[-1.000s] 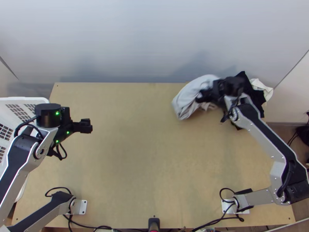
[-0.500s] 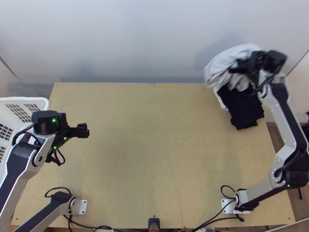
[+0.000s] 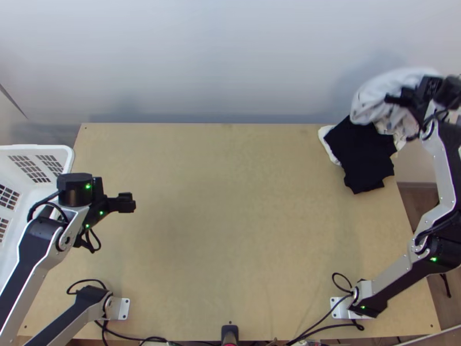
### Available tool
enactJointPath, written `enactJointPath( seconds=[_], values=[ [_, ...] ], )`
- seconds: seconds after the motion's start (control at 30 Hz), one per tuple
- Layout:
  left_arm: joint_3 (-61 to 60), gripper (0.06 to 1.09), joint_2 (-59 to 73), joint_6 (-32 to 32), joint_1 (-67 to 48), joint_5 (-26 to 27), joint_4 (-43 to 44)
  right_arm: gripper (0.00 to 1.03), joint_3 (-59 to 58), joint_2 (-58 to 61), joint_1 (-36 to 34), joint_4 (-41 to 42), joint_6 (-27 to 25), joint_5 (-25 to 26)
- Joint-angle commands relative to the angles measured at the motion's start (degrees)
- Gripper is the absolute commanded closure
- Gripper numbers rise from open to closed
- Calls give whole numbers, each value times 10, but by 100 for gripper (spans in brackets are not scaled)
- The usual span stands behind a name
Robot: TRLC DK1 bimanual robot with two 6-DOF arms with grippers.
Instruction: Fold the t-shirt
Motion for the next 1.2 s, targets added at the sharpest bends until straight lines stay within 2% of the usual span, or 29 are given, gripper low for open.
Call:
enactJointPath(
  seconds=[0.0,0.3,0.53,0.7,0.73,0.77,0.8,0.83,0.87,1.0,1.17],
  values=[
    [-31,10,-26,-9,-2,0,2,100,-203,-48,-25,49,-25,-2],
    [-53,10,-71,-9,-2,1,-15,100,-400,-101,-25,67,-55,-1],
    [-62,10,-90,-15,-3,2,-28,100,-468,-113,-31,67,-81,-2],
    [-58,10,-100,-15,-2,2,-39,100,-490,-165,-21,67,-86,-2],
    [-55,10,-102,-14,-2,2,-42,95,-490,-174,-21,67,-90,-2],
    [-53,10,-104,-14,-2,2,-43,75,-491,-187,-22,67,-90,-2],
    [-51,10,-105,-13,-2,2,-46,43,-491,-200,-25,67,-90,-2],
    [-50,10,-106,-13,-2,2,-48,16,-487,-210,-26,67,-90,-4],
    [-51,10,-109,-13,-2,2,-49,3,-480,-219,-26,60,-90,-5],
    [-55,10,-119,-13,-2,2,-50,3,-468,-292,-27,22,-98,-8],
    [-69,10,-138,-13,-2,2,-51,3,-479,-408,-25,-128,-126,-35]
  ],
)
